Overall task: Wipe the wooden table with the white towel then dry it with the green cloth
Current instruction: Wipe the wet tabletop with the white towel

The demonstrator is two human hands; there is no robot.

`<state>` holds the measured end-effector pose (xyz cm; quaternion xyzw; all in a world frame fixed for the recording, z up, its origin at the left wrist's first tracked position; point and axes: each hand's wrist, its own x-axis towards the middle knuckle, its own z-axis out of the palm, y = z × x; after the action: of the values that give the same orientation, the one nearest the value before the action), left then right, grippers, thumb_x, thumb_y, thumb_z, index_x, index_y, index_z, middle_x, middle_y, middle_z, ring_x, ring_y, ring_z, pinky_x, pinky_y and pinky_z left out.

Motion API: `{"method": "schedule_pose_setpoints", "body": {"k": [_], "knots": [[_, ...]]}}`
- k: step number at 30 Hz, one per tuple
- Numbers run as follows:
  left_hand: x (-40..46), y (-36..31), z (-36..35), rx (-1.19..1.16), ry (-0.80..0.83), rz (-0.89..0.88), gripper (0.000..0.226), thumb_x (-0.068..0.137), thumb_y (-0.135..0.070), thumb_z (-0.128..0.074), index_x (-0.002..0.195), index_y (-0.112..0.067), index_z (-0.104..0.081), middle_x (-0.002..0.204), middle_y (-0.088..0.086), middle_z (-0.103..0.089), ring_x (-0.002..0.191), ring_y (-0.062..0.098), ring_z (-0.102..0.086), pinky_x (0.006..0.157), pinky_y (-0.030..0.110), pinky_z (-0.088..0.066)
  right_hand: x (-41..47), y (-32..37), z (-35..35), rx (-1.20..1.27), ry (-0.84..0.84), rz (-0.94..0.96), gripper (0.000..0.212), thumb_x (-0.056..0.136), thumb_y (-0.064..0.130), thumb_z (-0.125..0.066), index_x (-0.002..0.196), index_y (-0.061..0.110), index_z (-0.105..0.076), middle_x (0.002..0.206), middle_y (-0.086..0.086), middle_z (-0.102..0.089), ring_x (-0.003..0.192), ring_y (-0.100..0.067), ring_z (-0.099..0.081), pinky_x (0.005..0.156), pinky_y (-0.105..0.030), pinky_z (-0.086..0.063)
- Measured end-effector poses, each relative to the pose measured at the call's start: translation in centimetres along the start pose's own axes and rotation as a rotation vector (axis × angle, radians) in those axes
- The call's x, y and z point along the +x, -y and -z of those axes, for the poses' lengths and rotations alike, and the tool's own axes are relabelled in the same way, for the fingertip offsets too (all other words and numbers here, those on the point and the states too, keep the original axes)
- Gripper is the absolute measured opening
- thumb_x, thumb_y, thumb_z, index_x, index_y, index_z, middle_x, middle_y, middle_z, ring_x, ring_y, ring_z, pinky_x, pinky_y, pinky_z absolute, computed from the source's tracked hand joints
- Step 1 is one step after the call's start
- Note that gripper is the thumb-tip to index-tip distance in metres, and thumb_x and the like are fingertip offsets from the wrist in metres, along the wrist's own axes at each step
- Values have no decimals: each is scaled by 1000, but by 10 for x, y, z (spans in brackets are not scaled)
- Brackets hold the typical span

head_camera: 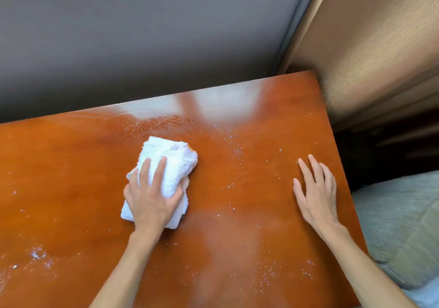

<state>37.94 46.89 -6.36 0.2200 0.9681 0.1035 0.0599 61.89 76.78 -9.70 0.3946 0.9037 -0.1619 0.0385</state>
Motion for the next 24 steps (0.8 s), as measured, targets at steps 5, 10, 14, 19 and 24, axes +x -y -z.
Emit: {"method": "schedule_pose_setpoints", "body": {"k": [5, 10, 14, 19, 24], "knots": [[82, 3, 11, -39, -27, 173, 77, 79, -66, -49, 149, -35, -36, 154, 9, -34, 130, 45, -36, 100, 60, -37, 1, -7, -6, 19, -40, 31, 56, 98, 41, -33, 151, 23, -39, 160, -7, -34, 145, -32, -28, 119, -55, -22], [123, -19, 3, -18, -60, 226, 72, 88, -56, -59, 151, -35, -29, 158, 9, -28, 133, 46, -32, 106, 60, -33, 1, -6, -9, 46, -53, 23, 56, 98, 42, -32, 151, 25, -38, 161, -7, -33, 146, -31, -27, 120, -53, -18], [122, -57, -9, -45, -28, 168, 76, 86, -60, -59, 153, -37, -31, 159, 8, -29, 133, 47, -32, 109, 58, -30, 1, -5, -7, 69, -40, 17, 56, 98, 43, -30, 151, 25, -38, 161, -6, -32, 148, -30, -24, 121, -52, -15], [86, -132, -26, -52, 76, -94, 74, 80, -60, -55, 149, -36, -41, 155, 8, -38, 130, 48, -38, 98, 62, -41, 1, -5, -6, 62, -21, 25, 56, 99, 42, -31, 152, 26, -36, 162, -5, -30, 148, -29, -23, 122, -50, -13], [19, -160, -33, -14, 195, -416, 79, 72, -55, -56, 148, -36, -44, 151, 10, -43, 125, 48, -43, 84, 58, -47, 0, -8, -1, 93, -19, 25, 54, 99, 36, -37, 152, 25, -38, 161, -3, -31, 148, -26, -22, 121, -52, -22]]}}
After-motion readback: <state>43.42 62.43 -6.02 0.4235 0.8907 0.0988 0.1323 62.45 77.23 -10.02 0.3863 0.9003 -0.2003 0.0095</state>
